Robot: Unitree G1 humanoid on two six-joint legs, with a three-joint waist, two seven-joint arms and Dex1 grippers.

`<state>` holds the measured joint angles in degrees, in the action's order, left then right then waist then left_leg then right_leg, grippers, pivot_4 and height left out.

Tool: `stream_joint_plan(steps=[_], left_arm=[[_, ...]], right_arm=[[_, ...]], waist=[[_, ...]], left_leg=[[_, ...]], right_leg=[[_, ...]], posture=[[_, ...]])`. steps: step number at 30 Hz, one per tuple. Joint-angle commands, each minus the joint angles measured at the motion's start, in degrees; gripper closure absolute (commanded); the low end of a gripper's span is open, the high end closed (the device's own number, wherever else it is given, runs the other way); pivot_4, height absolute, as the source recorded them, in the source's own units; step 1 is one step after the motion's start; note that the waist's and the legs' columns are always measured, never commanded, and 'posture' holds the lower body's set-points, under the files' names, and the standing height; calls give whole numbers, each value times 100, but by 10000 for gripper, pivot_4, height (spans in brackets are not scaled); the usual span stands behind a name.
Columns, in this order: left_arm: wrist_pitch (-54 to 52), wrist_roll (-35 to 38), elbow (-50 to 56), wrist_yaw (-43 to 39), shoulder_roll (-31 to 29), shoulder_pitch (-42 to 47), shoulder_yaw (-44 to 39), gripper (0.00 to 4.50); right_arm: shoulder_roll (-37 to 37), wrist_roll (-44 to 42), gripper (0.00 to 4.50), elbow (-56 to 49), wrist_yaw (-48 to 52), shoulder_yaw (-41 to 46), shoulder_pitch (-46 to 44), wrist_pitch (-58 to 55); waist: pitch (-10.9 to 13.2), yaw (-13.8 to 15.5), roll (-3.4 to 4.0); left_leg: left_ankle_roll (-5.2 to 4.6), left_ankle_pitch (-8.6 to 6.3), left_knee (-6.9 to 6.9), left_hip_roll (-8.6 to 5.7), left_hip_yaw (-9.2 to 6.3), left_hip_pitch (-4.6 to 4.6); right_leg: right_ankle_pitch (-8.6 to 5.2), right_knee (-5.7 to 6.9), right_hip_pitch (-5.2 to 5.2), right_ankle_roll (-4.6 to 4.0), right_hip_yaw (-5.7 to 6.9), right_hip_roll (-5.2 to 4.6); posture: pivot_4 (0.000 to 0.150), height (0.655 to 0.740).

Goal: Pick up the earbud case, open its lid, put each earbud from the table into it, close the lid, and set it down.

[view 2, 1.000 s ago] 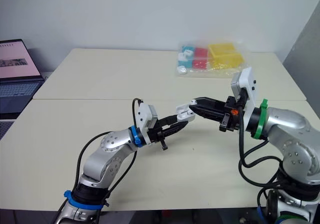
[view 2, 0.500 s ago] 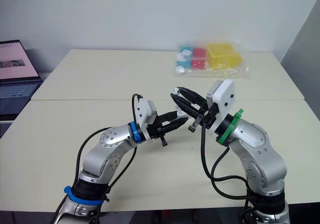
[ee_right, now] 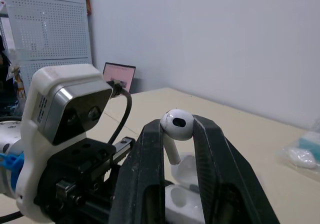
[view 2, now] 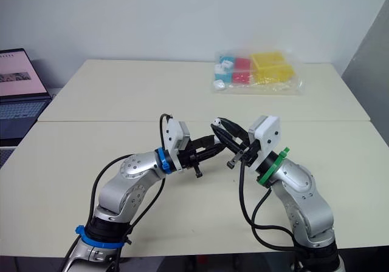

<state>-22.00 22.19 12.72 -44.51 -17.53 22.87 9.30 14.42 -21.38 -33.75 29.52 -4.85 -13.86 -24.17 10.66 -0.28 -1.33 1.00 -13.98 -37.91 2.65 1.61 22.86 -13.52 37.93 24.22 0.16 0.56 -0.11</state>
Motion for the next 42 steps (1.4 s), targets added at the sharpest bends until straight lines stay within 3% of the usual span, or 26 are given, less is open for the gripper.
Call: stream_joint_plan(steps=[1,22,42], left_arm=[[39,85,206,-21,-1,116,-48,37212],[80,84,241,-59,-66,52,-22,37212],[136,48,215,-65,-83,29,-49,37212]], right_arm=[[-36,33,40621,-93,-90,-59,44,208],[-75,316,40621,301,-293,-306,305,661],[50,-86,40621,73,-424,-242,469,-156]], waist=[[0,1,0],[0,3,0],[0,4,0]], left_leg=[[0,0,0,0,0,0],[0,0,1,0,-1,0],[0,0,1,1,-1,1]], right_leg=[[0,0,0,0,0,0],[0,-2,0,0,1,0],[0,-4,0,0,1,-1]], posture=[[1500,7400],[1500,7400],[1500,7400]])
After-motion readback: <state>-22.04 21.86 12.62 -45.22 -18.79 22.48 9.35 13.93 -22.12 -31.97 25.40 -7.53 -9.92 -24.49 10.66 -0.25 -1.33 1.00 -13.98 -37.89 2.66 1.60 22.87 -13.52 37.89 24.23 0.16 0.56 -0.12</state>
